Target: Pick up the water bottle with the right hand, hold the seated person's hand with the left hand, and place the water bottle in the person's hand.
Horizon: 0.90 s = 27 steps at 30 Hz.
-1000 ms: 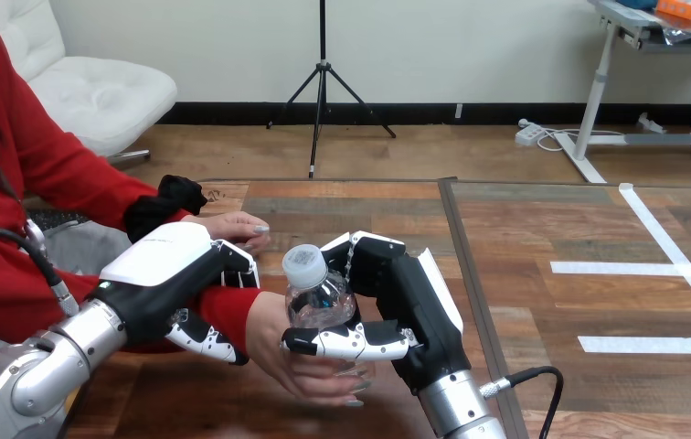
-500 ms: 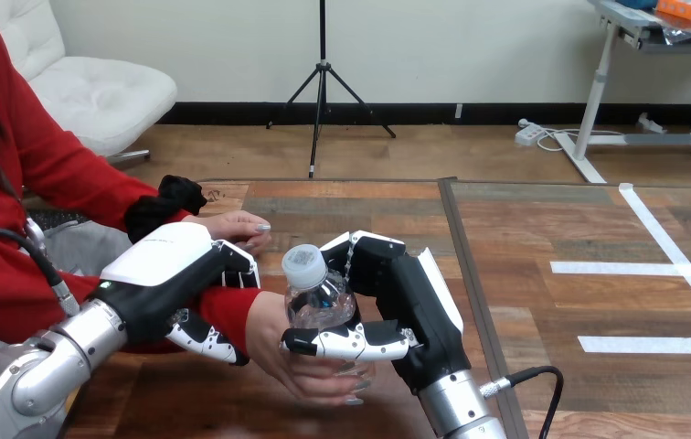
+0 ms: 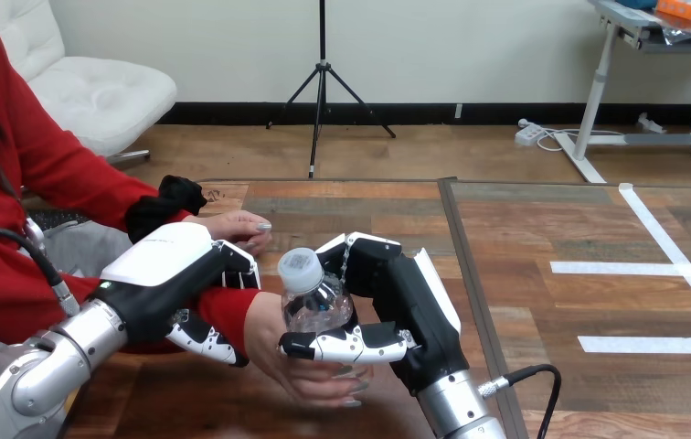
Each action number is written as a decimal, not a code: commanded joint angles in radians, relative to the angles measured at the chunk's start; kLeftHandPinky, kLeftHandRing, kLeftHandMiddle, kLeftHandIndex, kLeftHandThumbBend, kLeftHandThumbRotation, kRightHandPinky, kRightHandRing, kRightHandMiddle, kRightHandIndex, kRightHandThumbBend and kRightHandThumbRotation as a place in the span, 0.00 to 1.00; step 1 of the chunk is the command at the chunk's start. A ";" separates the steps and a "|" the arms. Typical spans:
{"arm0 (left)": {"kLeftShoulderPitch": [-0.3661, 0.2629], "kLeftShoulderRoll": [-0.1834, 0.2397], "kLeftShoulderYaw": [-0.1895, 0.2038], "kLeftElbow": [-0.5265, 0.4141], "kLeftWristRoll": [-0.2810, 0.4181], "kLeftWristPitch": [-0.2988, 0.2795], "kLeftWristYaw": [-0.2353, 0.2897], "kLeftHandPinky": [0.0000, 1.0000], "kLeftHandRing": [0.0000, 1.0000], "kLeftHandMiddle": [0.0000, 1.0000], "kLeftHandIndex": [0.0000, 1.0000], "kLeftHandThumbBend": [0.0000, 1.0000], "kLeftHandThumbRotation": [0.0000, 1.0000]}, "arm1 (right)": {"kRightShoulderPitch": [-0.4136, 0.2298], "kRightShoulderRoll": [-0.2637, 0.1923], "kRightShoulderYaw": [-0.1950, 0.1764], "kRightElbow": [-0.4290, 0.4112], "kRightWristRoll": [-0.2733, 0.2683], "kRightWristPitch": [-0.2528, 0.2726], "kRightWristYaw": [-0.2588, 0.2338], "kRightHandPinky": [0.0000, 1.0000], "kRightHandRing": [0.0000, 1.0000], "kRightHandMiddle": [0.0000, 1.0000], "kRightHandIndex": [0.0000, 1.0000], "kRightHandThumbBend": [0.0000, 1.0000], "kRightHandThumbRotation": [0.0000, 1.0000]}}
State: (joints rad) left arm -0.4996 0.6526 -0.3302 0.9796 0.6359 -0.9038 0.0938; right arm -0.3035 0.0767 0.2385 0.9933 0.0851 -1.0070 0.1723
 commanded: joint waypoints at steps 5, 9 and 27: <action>-0.176 -0.098 0.043 -0.180 -0.097 -0.065 0.002 0.30 0.36 0.42 0.44 0.77 0.00 | -0.161 0.397 0.074 -0.015 0.028 -0.149 0.063 0.32 0.38 0.43 0.41 0.91 0.00; -0.176 -0.097 0.044 -0.181 -0.102 -0.063 -0.006 0.30 0.36 0.43 0.44 0.76 0.00 | -0.161 0.402 0.076 -0.013 0.028 -0.149 0.067 0.32 0.38 0.43 0.41 0.91 0.00; -0.170 -0.095 0.048 -0.190 -0.105 -0.055 -0.014 0.30 0.36 0.43 0.45 0.76 0.00 | -0.158 0.401 0.079 -0.012 0.017 -0.150 0.059 0.32 0.37 0.42 0.40 0.91 0.00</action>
State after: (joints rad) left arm -0.4996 0.6529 -0.3301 0.9785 0.6350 -0.9038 0.0803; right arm -0.3035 0.0767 0.2386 0.9936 0.0851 -1.0095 0.1762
